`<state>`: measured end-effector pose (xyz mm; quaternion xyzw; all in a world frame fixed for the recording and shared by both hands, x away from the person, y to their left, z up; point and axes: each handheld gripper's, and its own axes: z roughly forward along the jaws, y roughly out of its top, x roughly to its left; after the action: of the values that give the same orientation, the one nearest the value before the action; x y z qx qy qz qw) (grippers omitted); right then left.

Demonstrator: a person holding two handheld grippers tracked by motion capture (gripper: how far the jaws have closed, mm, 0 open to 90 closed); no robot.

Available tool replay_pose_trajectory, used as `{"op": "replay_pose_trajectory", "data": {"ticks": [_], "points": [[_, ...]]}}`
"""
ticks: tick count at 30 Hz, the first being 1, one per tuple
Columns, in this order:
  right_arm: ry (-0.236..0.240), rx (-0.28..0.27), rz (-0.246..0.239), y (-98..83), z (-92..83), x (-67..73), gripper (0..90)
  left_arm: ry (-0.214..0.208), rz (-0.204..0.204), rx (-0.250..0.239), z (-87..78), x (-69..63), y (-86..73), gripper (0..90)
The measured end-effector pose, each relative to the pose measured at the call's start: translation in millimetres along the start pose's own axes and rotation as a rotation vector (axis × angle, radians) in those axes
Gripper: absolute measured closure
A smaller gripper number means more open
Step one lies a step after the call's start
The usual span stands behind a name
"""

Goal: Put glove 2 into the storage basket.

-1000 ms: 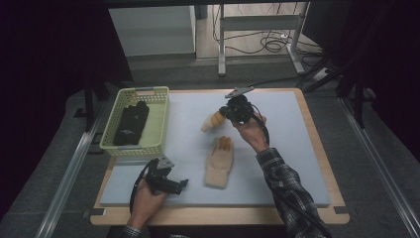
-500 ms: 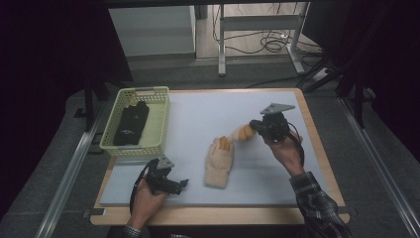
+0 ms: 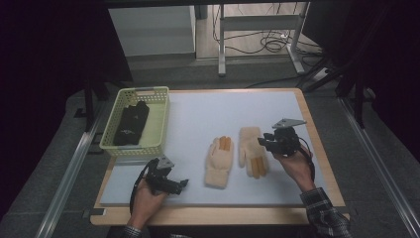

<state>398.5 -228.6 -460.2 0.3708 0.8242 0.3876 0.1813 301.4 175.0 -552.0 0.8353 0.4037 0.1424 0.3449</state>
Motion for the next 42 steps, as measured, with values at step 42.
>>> {"op": "replay_pose_trajectory", "data": {"ticks": [42], "points": [[0.001, 0.132, -0.039, 25.6, 113.8, -35.3, 70.4, -0.001, 0.000, -0.001, 0.0, 0.0, -0.1, 0.5]]}}
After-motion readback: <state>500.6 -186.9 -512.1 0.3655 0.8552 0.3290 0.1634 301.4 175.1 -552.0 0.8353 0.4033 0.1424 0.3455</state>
